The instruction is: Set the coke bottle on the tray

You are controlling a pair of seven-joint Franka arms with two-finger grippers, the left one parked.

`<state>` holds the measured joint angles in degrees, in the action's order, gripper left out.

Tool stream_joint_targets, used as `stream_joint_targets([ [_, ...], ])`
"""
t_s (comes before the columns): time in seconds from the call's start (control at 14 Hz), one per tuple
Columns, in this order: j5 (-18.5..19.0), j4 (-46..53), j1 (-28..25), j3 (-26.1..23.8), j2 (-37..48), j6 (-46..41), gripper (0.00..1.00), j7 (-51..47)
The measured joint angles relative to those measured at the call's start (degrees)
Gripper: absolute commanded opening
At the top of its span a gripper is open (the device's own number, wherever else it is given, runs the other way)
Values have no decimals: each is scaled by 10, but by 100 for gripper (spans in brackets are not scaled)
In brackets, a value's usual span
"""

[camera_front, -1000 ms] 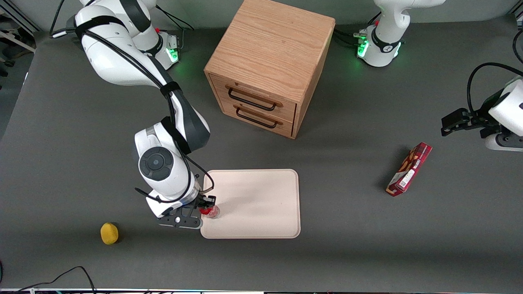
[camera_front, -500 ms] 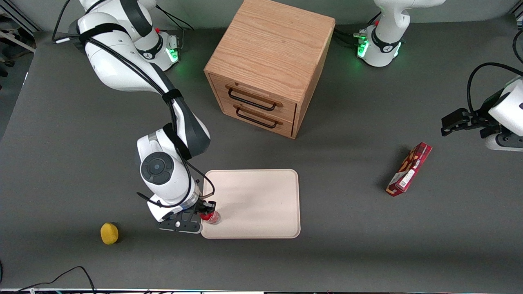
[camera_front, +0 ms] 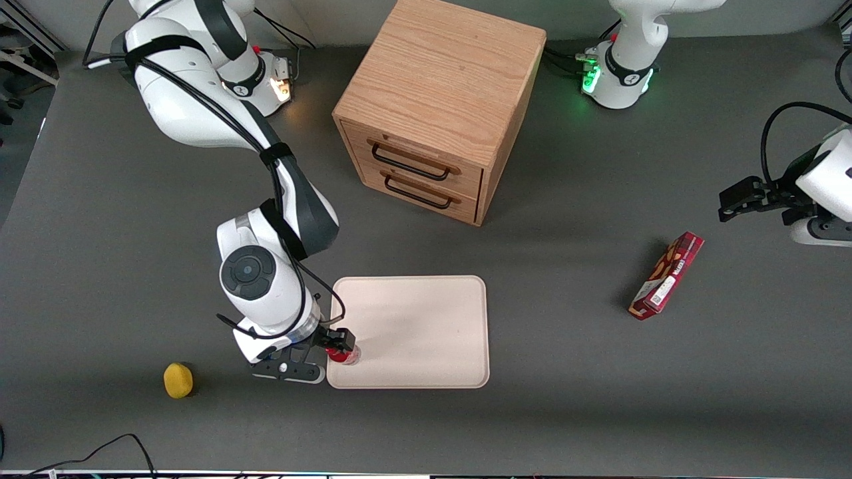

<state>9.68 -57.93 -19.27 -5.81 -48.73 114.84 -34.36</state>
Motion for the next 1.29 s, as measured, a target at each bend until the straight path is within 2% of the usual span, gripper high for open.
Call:
stream_joint_targets([
  [0.29,0,11,3,1,41,-51,100,0],
  [0.71,1,11,40,-1,136,-181,100,44],
  [1.07,-2,-31,95,-14,203,-212,100,112],
  [1.29,-29,-67,155,-21,256,-215,100,191],
])
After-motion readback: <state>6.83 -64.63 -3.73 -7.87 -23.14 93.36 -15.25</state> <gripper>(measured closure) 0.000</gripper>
